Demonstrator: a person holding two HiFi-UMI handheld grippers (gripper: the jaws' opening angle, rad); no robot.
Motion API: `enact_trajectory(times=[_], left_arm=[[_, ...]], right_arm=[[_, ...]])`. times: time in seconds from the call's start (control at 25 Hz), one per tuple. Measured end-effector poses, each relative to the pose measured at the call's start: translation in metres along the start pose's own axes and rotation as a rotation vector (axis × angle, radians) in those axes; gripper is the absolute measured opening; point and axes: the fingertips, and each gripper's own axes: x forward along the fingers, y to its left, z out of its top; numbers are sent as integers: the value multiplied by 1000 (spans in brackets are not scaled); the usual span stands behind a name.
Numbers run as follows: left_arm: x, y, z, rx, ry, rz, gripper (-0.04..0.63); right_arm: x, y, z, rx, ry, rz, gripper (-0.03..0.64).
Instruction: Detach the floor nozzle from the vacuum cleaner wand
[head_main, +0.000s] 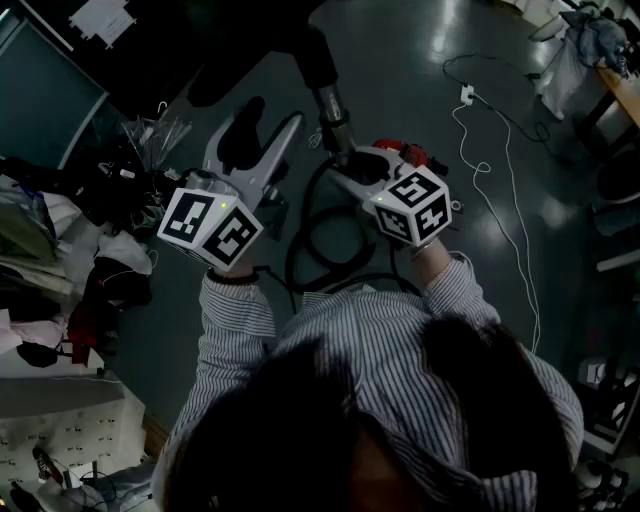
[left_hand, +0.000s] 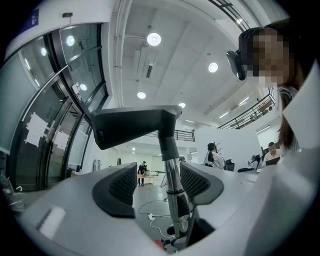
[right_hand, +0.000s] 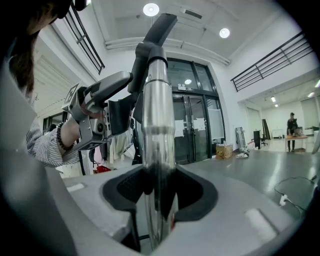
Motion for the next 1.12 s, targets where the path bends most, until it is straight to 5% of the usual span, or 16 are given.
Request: enact_trajectory(times=[0.76,0.92,1.12], left_arm=[[14,-11,4,-71,25,-167,264],[11,-2,20,-45,-1,-162,264],[8,17,17,-108,21,-126,251]], right_arm=[[-1,14,-9,-37,54,-49,167],[16,26,-17,-49,86,-56,166],[34,41,-27,-74,134,-79,164]])
